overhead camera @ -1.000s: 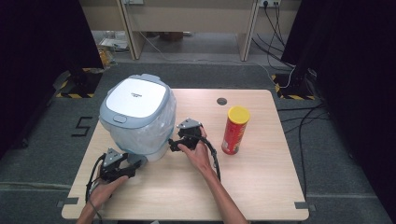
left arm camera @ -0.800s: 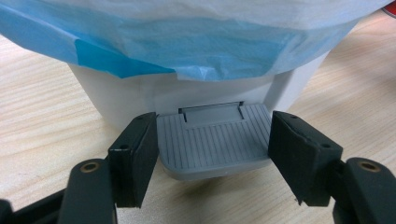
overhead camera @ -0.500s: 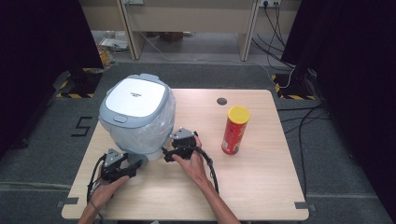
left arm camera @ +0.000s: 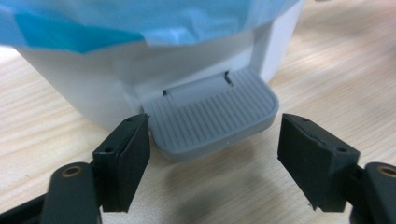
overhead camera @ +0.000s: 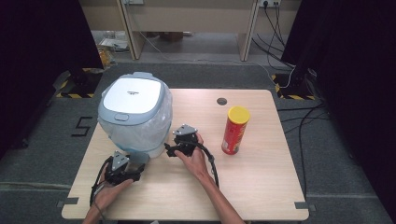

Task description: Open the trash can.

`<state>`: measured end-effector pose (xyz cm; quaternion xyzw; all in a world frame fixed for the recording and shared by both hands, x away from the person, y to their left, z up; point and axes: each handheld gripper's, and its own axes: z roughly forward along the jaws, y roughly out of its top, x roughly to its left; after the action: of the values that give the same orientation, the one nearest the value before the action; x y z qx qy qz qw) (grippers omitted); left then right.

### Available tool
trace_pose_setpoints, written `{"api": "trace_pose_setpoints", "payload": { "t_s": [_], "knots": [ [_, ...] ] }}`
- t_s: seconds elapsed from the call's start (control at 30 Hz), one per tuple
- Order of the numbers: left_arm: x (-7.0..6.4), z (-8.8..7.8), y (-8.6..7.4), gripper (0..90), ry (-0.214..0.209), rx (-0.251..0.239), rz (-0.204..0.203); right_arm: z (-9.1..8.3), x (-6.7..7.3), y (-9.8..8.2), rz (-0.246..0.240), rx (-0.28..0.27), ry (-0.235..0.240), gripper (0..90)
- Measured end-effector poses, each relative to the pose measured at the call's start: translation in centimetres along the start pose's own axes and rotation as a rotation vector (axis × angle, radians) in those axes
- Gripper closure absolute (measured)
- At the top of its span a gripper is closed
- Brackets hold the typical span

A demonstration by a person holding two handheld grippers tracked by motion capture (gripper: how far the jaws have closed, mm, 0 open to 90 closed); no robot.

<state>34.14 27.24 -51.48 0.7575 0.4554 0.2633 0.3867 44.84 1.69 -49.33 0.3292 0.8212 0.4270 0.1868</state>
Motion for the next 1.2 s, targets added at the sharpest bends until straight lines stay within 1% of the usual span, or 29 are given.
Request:
{"api": "trace_pose_setpoints", "payload": {
  "t_s": [0.03, 0.07, 0.1, 0.13, 0.17, 0.23, 0.33, 0.37, 0.4, 0.43, 0.53, 0.6, 0.7, 0.73, 0.77, 0.8, 0.83, 0.9, 0.97, 1.0, 1.07, 1.1, 1.2],
  "knots": [
    [0.0, -0.2, 0.1, 23.3, -0.003, -0.006, -0.002, -0.3, -0.1, -0.3, -0.005, 0.0, 0.007, 17.4],
    [0.0, -0.4, 0.2, 21.9, -0.013, -0.012, -0.001, -0.6, -0.2, -0.5, 0.004, 0.008, 0.016, 14.9],
    [-0.1, -0.5, 0.2, 20.2, -0.026, -0.018, 0.003, -0.9, -0.2, -0.8, 0.009, 0.015, 0.022, 15.6],
    [-0.2, -0.6, 0.2, 18.8, -0.038, -0.02, 0.009, -1.3, -0.2, -1.1, 0.003, 0.022, 0.029, 16.8],
    [-0.4, -0.6, 0.3, 18.2, -0.054, -0.027, 0.015, -1.8, -0.2, -1.3, 0.003, 0.023, 0.028, 16.3],
    [-0.7, -0.7, 0.3, 16.3, -0.091, -0.031, 0.011, -2.8, -0.2, -1.8, 0.006, 0.018, 0.029, 15.8],
    [-1.1, -0.7, 0.5, 15.2, -0.111, -0.039, 0.014, -4.4, -0.2, -2.4, 0.0, 0.008, 0.033, 15.8],
    [-1.1, -0.7, 0.5, 15.0, -0.111, -0.039, 0.014, -4.4, -0.2, -2.4, 0.0, 0.008, 0.033, 15.8],
    [-1.3, -0.7, 0.7, 14.8, -0.129, -0.056, 0.019, -5.5, -0.1, -2.8, -0.008, 0.007, 0.033, 15.8],
    [-1.5, -0.7, 0.8, 14.7, -0.138, -0.058, 0.018, -6.1, -0.1, -3.0, -0.005, 0.001, 0.031, 15.9],
    [-1.7, -0.5, 1.1, 14.6, -0.145, -0.055, 0.026, -7.6, -0.4, -3.6, 0.003, -0.016, 0.024, 15.8],
    [-1.7, -0.4, 1.1, 14.8, -0.145, -0.057, 0.021, -8.5, -0.6, -4.0, 0.02, -0.03, 0.013, 15.9],
    [-1.7, -0.1, 1.2, 18.1, -0.156, -0.048, 0.023, -9.4, -0.9, -4.5, 0.024, -0.027, 0.008, 15.9],
    [-1.6, 0.0, 1.1, 19.2, -0.156, -0.042, 0.031, -9.6, -0.9, -4.7, 0.028, -0.026, 0.005, 15.9],
    [-1.6, 0.0, 1.1, 20.1, -0.156, -0.042, 0.031, -9.6, -0.9, -4.7, 0.028, -0.026, 0.005, 15.9],
    [-1.7, 0.0, 1.1, 20.9, -0.165, -0.038, 0.027, -10.1, -1.1, -5.0, 0.026, -0.015, 0.0, 15.9],
    [-1.7, 0.2, 1.0, 20.6, -0.173, -0.037, 0.038, -10.3, -1.2, -5.1, 0.024, -0.017, -0.003, 15.9],
    [-1.8, 0.2, 1.0, 20.6, -0.172, -0.031, 0.057, -10.7, -1.3, -5.4, 0.031, -0.021, -0.01, 16.5],
    [-1.7, 0.2, 1.0, 20.2, -0.182, -0.027, 0.072, -10.9, -1.5, -5.7, 0.031, -0.011, -0.007, 16.6],
    [-1.6, 0.2, 1.0, 19.2, -0.19, -0.027, 0.069, -10.9, -1.5, -5.8, 0.034, -0.008, -0.008, 16.6],
    [-1.6, 0.2, 1.0, 18.5, -0.193, -0.03, 0.063, -11.0, -1.6, -6.0, 0.036, -0.006, -0.009, 16.6],
    [-1.6, 0.3, 1.0, 13.9, -0.177, -0.029, 0.064, -11.1, -1.8, -6.2, 0.039, 0.0, -0.01, 16.5],
    [-1.6, 0.3, 0.9, 14.3, -0.169, -0.03, 0.068, -11.3, -1.9, -6.4, 0.045, 0.0, -0.011, 16.9]
  ]
}}
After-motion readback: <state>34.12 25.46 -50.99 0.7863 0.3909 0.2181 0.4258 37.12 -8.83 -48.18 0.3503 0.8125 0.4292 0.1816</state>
